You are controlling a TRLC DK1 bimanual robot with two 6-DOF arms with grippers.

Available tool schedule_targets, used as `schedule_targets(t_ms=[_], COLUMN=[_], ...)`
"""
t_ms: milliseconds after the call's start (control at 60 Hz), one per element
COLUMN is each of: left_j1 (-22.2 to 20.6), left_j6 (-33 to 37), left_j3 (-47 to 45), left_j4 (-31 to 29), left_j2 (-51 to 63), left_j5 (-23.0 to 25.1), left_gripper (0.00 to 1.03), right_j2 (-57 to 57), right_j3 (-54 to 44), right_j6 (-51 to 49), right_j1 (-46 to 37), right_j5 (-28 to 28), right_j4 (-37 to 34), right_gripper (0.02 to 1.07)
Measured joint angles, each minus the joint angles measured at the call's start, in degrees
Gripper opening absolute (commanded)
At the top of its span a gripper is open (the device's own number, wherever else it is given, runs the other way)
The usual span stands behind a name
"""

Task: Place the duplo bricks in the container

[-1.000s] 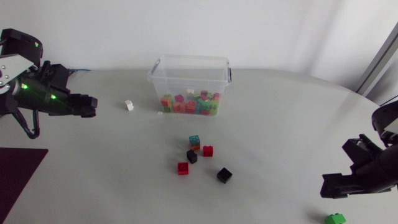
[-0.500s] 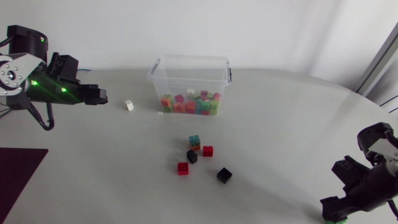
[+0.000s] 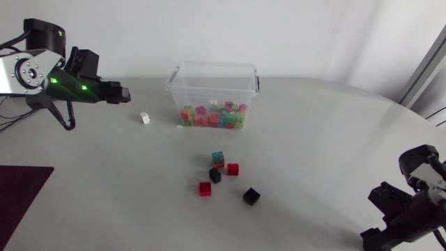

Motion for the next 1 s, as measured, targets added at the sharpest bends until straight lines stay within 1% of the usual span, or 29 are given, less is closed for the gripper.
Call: schedule_targets(t_ms=[183, 200, 283, 317, 583, 600, 617, 633, 667, 683, 750, 900, 1000], left_j1=[-0.68, -0.74, -1.33, -1.46, -2.78, -2.86, -2.93, -2.97, -3.04, -3.10, -3.23, -3.30, -3.30], left_j6=[0.00, 0.00, 0.00, 0.00, 0.00, 0.00, 0.00, 0.00, 0.00, 0.00, 0.00, 0.00, 0.00], left_j3=[0.35, 0.48, 1.84, 2.25, 4.07, 4.09, 4.09, 4.11, 4.11, 4.13, 4.20, 4.20, 4.20], left_j4=[1.66, 1.70, 1.70, 1.73, 1.70, 1.70, 1.70, 1.70, 1.70, 1.68, 1.70, 1.73, 1.73], left_j2=[0.83, 0.90, 1.57, 1.81, 3.19, 3.21, 3.23, 3.23, 3.23, 3.23, 3.23, 3.34, 3.63], left_j5=[0.83, 0.81, 0.83, 0.83, 0.81, 0.81, 0.81, 0.81, 0.81, 0.81, 0.81, 0.81, 0.81], left_gripper=[0.34, 0.34, 0.34, 0.34, 0.34, 0.34, 0.34, 0.34, 0.34, 0.34, 0.34, 0.34, 0.34], right_j2=[2.45, 2.73, 3.74, 3.85, 3.98, 3.98, 3.98, 3.98, 3.98, 3.98, 3.93, 3.85, 3.56], right_j3=[-0.07, -0.09, -0.20, -0.37, -1.44, -1.44, -1.44, -1.44, -1.44, -1.42, -1.42, -1.31, -1.31], right_j6=[0.31, 0.31, 0.48, 0.48, 0.44, 0.44, 0.44, 0.44, 0.44, 0.44, 0.46, 0.72, 1.42], right_j1=[0.00, 0.00, 0.00, 0.00, 0.00, 0.00, 0.00, 0.00, 0.00, -0.02, -0.02, -0.37, -0.59], right_j5=[0.68, 0.74, 0.87, 0.87, 0.85, 0.83, 0.83, 0.85, 0.90, 0.94, 1.11, 1.11, 1.11], right_j4=[3.43, 3.78, 5.66, 6.25, 7.17, 7.17, 7.17, 7.17, 7.19, 7.21, 7.19, 6.69, 4.35], right_gripper=[0.86, 0.81, 0.64, 0.61, 0.61, 0.62, 0.67, 0.78, 0.97, 1.00, 1.02, 1.02, 1.01])
